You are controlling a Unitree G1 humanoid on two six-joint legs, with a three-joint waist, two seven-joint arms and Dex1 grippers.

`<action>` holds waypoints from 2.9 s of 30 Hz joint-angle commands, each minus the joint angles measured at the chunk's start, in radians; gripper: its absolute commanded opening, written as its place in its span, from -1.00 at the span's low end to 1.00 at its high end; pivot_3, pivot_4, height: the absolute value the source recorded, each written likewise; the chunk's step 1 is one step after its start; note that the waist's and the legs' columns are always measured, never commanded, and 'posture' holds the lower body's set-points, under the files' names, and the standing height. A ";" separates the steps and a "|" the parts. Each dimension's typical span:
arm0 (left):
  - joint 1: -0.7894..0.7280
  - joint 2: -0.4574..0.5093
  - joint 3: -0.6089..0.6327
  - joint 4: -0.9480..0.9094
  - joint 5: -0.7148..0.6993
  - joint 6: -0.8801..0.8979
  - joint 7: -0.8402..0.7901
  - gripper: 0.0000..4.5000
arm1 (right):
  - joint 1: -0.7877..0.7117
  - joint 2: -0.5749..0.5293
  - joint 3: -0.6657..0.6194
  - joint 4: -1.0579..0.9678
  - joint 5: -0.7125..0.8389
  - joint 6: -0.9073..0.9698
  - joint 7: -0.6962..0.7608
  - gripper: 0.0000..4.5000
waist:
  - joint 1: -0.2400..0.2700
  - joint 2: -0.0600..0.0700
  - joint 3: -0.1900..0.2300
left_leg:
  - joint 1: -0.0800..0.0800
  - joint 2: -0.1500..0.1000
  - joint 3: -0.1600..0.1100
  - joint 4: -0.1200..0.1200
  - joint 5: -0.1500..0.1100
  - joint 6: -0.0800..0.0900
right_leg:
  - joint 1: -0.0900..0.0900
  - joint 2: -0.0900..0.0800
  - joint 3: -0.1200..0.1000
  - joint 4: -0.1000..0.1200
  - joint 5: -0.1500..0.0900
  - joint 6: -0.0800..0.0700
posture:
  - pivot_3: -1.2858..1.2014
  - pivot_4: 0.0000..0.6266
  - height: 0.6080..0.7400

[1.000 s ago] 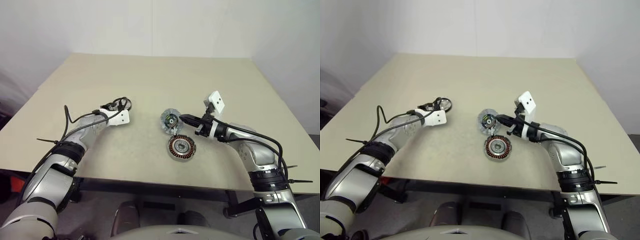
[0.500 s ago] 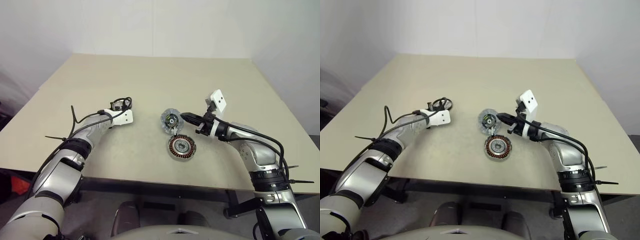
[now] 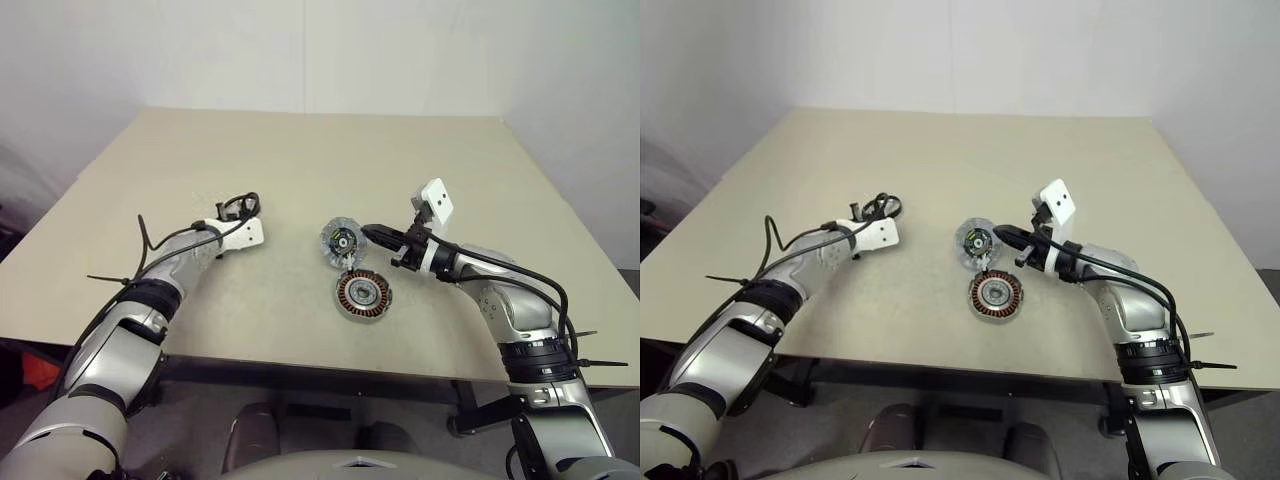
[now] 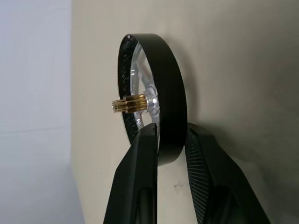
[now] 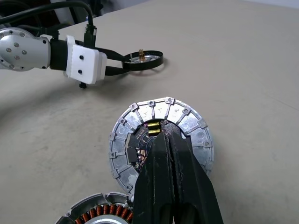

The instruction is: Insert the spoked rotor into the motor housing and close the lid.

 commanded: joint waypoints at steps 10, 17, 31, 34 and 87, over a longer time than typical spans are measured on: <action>-0.018 0.016 0.018 -0.010 0.000 0.013 0.049 -0.99 | -0.016 0.000 -0.009 -0.014 0.004 -0.031 0.006 -1.00 | -0.001 0.000 0.000 | 0.000 0.000 0.000 0.000 0.000 0.000 | 0.000 0.000 0.000 0.000 0.000 0.000 | 0.03 -1.00 1.00; -0.022 0.015 0.058 -0.031 -0.041 0.008 0.071 -0.99 | -0.013 -0.001 -0.005 -0.020 0.003 -0.027 0.006 -1.00 | -0.001 0.000 0.000 | -0.001 0.000 0.000 0.000 0.000 0.000 | -0.001 0.000 0.000 0.000 0.000 0.000 | 0.03 -1.00 1.00; -0.009 -0.268 0.710 -0.505 -1.090 0.629 -0.295 -0.99 | -0.012 -0.004 0.003 -0.037 0.004 -0.008 0.003 -1.00 | 0.000 0.000 0.000 | -0.007 0.000 0.001 0.001 0.000 0.001 | -0.007 0.000 0.000 0.001 0.001 -0.001 | 0.03 -1.00 1.00; -0.002 -0.268 0.774 -0.571 -1.219 0.753 -0.304 -0.99 | -0.011 -0.005 0.002 -0.038 0.004 -0.007 0.002 -1.00 | -0.004 0.000 0.000 | -0.008 0.000 0.002 0.001 0.000 0.001 | -0.009 0.000 0.000 0.001 0.001 -0.002 | 0.03 -1.00 1.00; 0.117 -0.352 0.825 -0.388 -2.004 1.301 -0.713 -0.99 | -0.119 0.047 -0.084 0.205 -0.012 -0.162 -0.032 -1.00 | -0.004 -0.003 0.002 | 0.000 0.000 0.002 0.004 -0.001 0.002 | 0.002 0.001 0.000 -0.001 0.001 -0.001 | 0.03 -1.00 1.00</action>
